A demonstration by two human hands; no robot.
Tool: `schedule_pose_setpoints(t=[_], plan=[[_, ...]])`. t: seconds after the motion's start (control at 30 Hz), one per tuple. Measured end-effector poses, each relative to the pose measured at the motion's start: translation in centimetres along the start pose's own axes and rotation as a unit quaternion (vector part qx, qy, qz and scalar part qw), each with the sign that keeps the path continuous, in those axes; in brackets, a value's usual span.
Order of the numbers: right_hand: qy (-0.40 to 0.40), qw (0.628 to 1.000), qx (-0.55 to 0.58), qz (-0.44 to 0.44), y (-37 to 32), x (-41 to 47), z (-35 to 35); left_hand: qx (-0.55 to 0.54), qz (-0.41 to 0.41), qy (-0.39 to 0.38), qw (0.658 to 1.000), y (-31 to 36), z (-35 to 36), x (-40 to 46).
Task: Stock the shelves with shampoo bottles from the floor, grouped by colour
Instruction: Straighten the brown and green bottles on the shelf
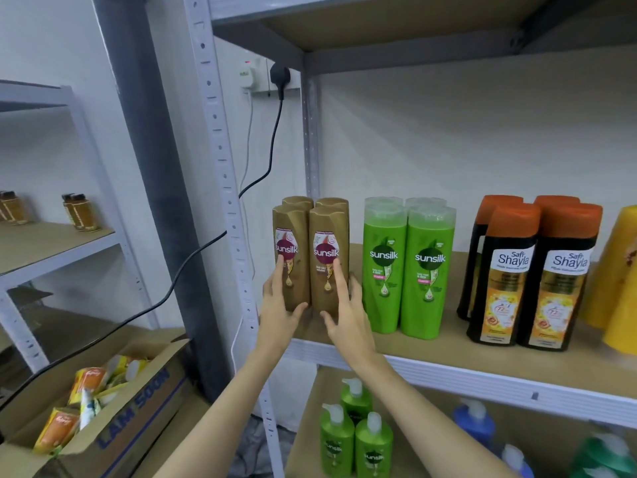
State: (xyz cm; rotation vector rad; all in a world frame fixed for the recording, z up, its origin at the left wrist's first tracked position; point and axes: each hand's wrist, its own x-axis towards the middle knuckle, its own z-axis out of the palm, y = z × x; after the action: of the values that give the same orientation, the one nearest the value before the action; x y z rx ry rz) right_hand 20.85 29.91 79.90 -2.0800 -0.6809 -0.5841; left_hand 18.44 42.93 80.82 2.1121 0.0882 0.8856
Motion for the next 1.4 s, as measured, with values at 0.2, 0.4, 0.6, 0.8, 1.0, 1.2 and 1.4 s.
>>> schedule_pose_setpoints(t=[0.2,0.4,0.6,0.8,1.0,1.2,1.4], plan=[[0.025,1.000,0.002,0.004,-0.2,0.2,0.6,-0.006,0.015,0.002,1.000,-0.3,0.1,0.2],[0.026,1.000,-0.004,0.014,-0.4,0.3,0.8,-0.005,0.009,0.005,1.000,-0.4,0.0,0.4],[0.025,0.999,-0.001,0.022,-0.5,0.3,0.8,-0.002,0.000,0.002,1.000,-0.1,0.1,0.4],[0.035,0.999,-0.003,0.026,-0.6,0.4,1.0,0.004,-0.009,0.000,1.000,0.1,0.0,0.3],[0.029,0.999,-0.004,0.027,-0.6,0.5,1.0,0.000,-0.005,0.000,1.000,0.2,-0.1,0.2],[0.019,0.998,0.027,0.049,-1.0,0.1,0.8,-0.011,-0.004,-0.002,1.000,0.2,-0.1,0.0],[0.060,0.997,0.045,-0.006,-1.5,-2.4,0.6,0.004,0.039,0.050,0.998,0.6,0.1,-1.5]])
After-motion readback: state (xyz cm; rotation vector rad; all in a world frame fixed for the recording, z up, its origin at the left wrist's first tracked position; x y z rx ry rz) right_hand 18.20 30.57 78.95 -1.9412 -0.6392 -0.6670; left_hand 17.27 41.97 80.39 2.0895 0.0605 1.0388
